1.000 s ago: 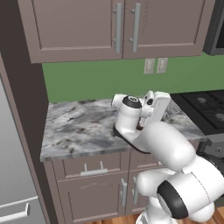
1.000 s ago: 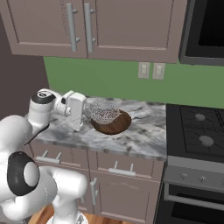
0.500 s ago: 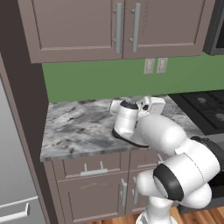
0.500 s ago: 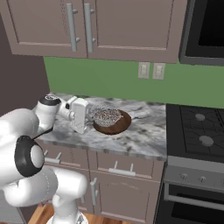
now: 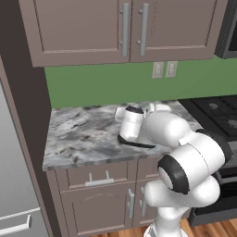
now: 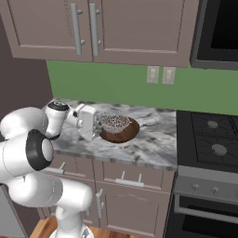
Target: Open the cabinet and setup a tea strainer by placing it in the bowl upright.
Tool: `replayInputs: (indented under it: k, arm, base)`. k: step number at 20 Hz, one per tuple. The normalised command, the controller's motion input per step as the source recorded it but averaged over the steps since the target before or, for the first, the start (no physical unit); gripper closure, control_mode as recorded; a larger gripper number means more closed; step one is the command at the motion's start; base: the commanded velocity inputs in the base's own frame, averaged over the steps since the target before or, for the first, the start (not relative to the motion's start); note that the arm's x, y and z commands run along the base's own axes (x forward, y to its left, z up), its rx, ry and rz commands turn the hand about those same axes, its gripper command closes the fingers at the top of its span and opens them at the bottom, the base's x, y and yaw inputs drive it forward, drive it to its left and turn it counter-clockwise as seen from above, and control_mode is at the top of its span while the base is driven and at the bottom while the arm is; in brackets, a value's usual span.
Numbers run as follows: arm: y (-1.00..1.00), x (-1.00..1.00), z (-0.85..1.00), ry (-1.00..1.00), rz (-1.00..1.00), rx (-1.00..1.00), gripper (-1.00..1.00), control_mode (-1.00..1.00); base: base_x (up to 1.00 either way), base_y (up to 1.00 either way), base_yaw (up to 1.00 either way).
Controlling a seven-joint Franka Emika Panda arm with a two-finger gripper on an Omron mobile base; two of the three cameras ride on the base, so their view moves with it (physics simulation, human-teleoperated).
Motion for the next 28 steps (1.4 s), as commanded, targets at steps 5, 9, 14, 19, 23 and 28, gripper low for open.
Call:
replayInputs:
  k: [5,9,14,19,23,28]
  arm:
    - [0.0,0.22,0.0,0.0,0.0,0.0,1.0,-1.0]
    - [0.0,0.19,-0.03,0.0,0.0,0.0,1.0,-1.0]
    - [0.0,0.15,-0.17,0.0,0.0,-0.01,1.0,-1.0]
    - [0.0,0.07,-0.26,0.0,0.0,-0.01,1.0,-1.0]
    - [0.0,0.04,-0.3,0.0,0.0,-0.01,1.0,-1.0]
    - [0.0,0.06,-0.29,0.0,0.0,-0.01,1.0,-1.0]
  base:
    - [0.0,0.0,0.0]
    - [0.0,0.0,0.0]
    - [0.0,0.0,0.0]
    - [0.0,0.0,0.0]
    - [0.0,0.0,0.0]
    - [0.0,0.0,0.0]
